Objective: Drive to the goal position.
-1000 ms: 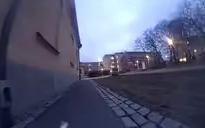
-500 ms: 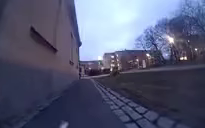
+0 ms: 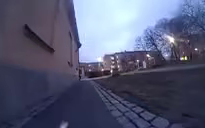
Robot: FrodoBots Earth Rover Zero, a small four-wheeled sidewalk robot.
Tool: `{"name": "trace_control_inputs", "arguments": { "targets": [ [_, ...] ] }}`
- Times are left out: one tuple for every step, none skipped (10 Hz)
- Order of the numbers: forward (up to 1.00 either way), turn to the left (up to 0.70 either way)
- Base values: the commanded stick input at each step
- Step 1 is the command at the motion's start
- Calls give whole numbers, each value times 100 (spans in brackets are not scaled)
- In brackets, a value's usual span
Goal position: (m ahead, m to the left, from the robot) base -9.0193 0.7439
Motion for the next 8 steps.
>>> {"name": "trace_control_inputs", "arguments": {
  "targets": [
    [50,0],
    [50,0],
    [50,0],
    [50,0],
    [50,0],
    [50,0],
    [50,0],
    [50,0]
  ]
}}
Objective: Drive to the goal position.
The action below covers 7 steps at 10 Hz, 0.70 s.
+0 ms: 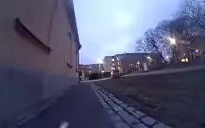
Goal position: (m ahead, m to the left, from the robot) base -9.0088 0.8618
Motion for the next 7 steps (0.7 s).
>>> {"name": "trace_control_inputs", "arguments": {
  "targets": [
    [50,0],
    [50,0],
    [50,0],
    [50,0],
    [50,0],
    [50,0],
    [50,0]
  ]
}}
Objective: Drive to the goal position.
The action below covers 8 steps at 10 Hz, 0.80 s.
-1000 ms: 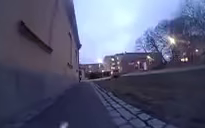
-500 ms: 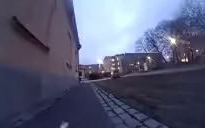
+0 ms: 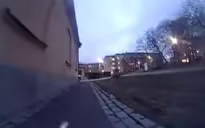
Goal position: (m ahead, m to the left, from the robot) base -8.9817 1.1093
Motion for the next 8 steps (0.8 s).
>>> {"name": "trace_control_inputs", "arguments": {
  "targets": [
    [50,0],
    [50,0],
    [50,0],
    [50,0],
    [50,0],
    [50,0],
    [50,0],
    [50,0]
  ]
}}
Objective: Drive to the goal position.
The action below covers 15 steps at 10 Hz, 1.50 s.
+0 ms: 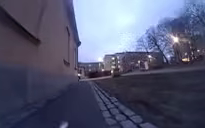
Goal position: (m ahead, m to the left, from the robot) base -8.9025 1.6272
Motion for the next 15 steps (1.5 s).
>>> {"name": "trace_control_inputs", "arguments": {
  "targets": [
    [50,0],
    [50,0],
    [50,0],
    [50,0],
    [50,0],
    [50,0],
    [50,0],
    [50,0],
    [50,0],
    [50,0],
    [50,0],
    [50,15],
    [50,50],
    [50,50],
    [50,50]
  ]
}}
